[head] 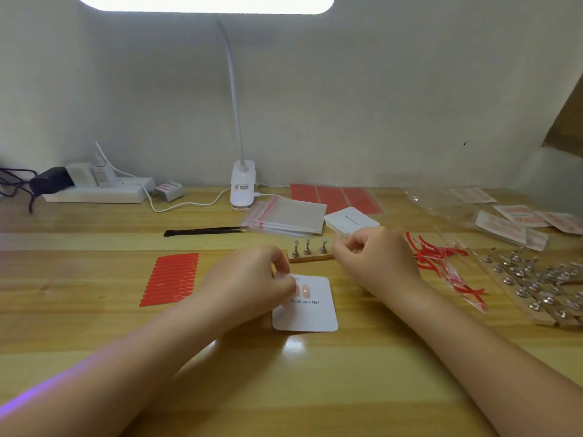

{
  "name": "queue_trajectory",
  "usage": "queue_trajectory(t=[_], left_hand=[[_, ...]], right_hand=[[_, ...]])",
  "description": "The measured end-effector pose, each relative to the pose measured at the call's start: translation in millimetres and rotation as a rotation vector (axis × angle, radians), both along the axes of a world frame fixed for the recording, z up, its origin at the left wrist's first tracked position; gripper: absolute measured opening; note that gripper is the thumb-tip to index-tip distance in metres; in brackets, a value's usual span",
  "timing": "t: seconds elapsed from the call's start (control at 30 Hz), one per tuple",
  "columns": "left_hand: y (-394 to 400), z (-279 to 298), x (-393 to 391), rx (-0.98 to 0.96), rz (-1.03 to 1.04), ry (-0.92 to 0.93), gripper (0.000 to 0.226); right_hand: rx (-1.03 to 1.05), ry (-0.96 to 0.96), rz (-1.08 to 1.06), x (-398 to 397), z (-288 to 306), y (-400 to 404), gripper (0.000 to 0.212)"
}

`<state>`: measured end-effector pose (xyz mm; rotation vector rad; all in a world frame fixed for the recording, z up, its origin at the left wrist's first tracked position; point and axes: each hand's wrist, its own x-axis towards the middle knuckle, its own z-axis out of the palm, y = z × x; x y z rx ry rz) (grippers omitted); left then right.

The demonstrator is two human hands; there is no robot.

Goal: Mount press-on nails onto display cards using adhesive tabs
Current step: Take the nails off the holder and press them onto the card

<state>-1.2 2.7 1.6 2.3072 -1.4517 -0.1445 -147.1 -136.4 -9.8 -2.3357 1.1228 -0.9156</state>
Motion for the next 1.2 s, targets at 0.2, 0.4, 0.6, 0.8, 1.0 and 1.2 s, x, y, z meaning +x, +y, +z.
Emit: queue_trajectory(t=[0.2, 0.4, 0.6, 0.8, 1.0, 1.2], left_hand=[[-2.1, -9.3, 1.2, -0.049, -0.038, -0.294, 0.027], [-1.6, -17.7, -2.5, -0.216, -0.019, -0.308, 0.035], [-5.1, -24.4, 4.9, -0.130, -0.120, -0.116, 0.057], [-7.6, -26.6, 5.9, -0.047, -0.167, -0.096, 0.064], [-7.8, -26.3, 4.0, -0.110, -0.143, -0.085, 0.058], [-9.9, -27.4, 5.1, -0.199, -0.082, -0.041, 0.051]], right_hand=[[-0.068, 0.183, 0.002, 0.8, -8.3, -3.1, 0.022], [-0.104, 0.193, 0.015, 5.8, -14.8, -4.9, 0.020], [-0.162, 0.214, -0.096, 3.3, -17.0, -14.5, 0.023], [-0.122, 0.135, -0.037, 0.5, -20.2, -21.8, 0.023], [-0.132, 0.178, 0.006, 8.2, -21.4, -22.4, 0.028], [-0.063, 0.146, 0.025, 7.5, -20.4, -23.1, 0.024]])
